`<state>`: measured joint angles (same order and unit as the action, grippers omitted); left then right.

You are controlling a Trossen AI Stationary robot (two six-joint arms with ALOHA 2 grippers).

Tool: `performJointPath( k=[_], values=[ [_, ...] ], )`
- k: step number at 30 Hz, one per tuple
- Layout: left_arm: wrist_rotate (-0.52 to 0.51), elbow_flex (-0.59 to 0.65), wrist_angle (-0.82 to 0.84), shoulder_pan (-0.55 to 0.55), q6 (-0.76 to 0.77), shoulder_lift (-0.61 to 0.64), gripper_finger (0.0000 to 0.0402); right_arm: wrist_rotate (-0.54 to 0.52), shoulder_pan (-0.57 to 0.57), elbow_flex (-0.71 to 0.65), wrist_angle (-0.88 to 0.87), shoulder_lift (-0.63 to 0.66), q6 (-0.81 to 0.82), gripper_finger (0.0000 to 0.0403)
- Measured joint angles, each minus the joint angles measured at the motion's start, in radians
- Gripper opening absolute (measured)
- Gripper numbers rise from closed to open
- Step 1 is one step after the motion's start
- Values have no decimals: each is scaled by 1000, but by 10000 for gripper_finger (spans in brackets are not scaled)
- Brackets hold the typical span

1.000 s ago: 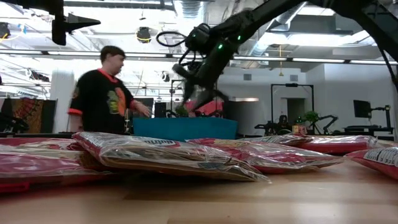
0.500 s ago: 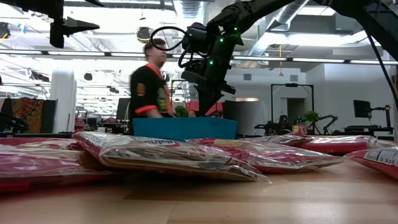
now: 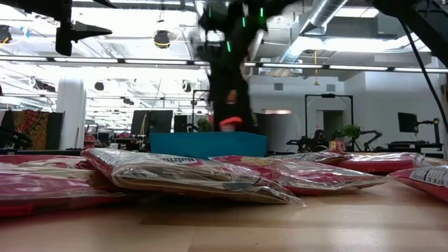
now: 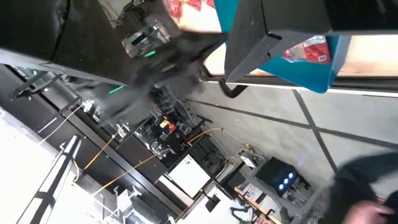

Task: Sort popcorn bags into baskets
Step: Put the red popcorn bag into the blue bin

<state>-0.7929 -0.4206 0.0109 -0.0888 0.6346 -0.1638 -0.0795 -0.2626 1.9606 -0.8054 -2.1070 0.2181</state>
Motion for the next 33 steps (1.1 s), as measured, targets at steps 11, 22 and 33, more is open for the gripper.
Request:
performJointPath(
  k=[11, 22, 33],
  values=[
    [2, 0, -2, 0, 28, 0, 249, -29, -62, 328, -322, -27, -277, 6],
    [-27, 0, 0, 0, 21, 0, 249, 56, -62, 323, -382, -242, -272, 7],
    [-34, 0, 27, 0, 22, 0, 249, 83, -43, 325, -401, -369, -270, 9]
  ],
)
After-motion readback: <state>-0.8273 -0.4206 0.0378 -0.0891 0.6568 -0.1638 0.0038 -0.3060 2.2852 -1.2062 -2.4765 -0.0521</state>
